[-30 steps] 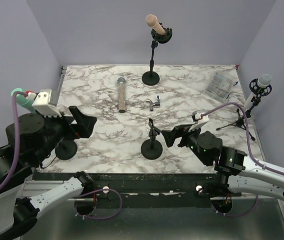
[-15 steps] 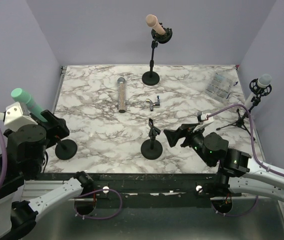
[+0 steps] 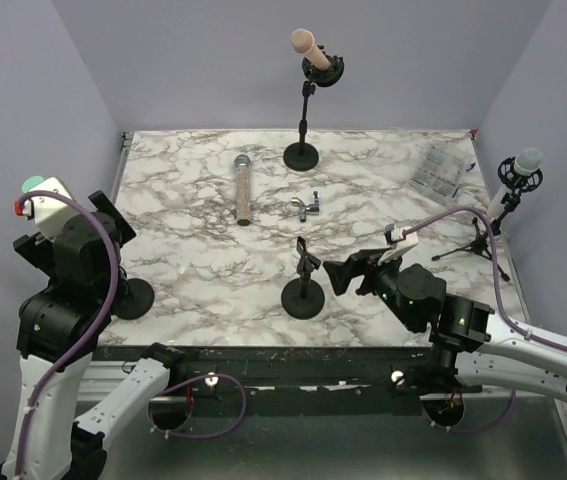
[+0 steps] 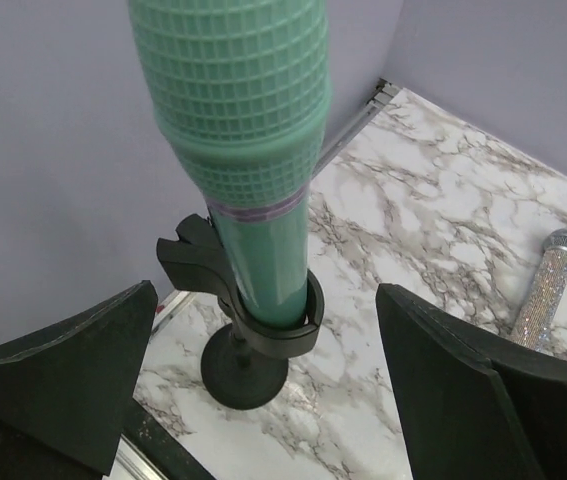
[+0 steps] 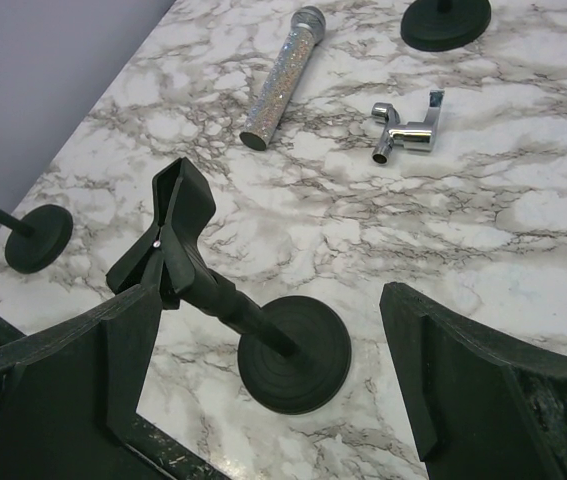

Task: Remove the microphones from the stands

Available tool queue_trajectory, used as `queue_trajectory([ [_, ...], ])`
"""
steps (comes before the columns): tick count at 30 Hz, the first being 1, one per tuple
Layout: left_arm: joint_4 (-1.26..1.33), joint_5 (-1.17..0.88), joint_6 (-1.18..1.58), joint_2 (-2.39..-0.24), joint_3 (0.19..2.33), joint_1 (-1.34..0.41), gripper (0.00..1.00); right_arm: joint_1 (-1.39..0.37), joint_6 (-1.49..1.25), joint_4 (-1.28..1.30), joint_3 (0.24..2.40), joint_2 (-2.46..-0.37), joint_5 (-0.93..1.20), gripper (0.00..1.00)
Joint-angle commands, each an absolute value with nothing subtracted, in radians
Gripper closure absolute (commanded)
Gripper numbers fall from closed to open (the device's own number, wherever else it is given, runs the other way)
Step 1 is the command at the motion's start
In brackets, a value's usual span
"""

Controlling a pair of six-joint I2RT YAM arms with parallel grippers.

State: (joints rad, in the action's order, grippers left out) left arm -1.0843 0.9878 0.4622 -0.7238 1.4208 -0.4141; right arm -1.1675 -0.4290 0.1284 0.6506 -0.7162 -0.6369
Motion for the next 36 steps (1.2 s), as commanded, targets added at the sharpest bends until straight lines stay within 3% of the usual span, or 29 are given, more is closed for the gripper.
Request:
queue_trajectory([
  [1, -0.935, 0.855, 0.372, -0.766, 1.387, -0.303, 0.08, -1.168, -0.436, 0.122, 0.655, -0.732, -0.635, 0.00],
  [7, -0.834, 0.854, 0.384, -0.751, 1.319, -0.230, 0.26, -1.168, -0.437, 0.130, 0.664, -0.752, -0.638, 0.00],
  [17, -0.744, 0.834, 0.355, -0.726, 1.224, -0.157, 0.29, -1.168, -0.435, 0.134, 0.659, -0.744, -0.648, 0.00],
  [24, -0.726, 0.733, 0.343, -0.724, 1.224, -0.124, 0.58, -1.168, -0.436, 0.152, 0.681, -0.745, -0.644, 0.00],
  [29, -0.793, 0.586, 0.342, -0.731, 1.293, -0.123, 0.88, -1.168, -0.425, 0.155, 0.693, -0.742, -0.655, 0.00],
  [32, -0.839, 0.468, 0.353, -0.730, 1.336, -0.125, 0.95, -1.168, -0.424, 0.153, 0.699, -0.754, -0.655, 0.00],
  [36, -0.872, 0.302, 0.345, -0.729, 1.385, -0.124, 0.97, -1.167, -0.427, 0.149, 0.707, -0.778, -0.649, 0.00],
])
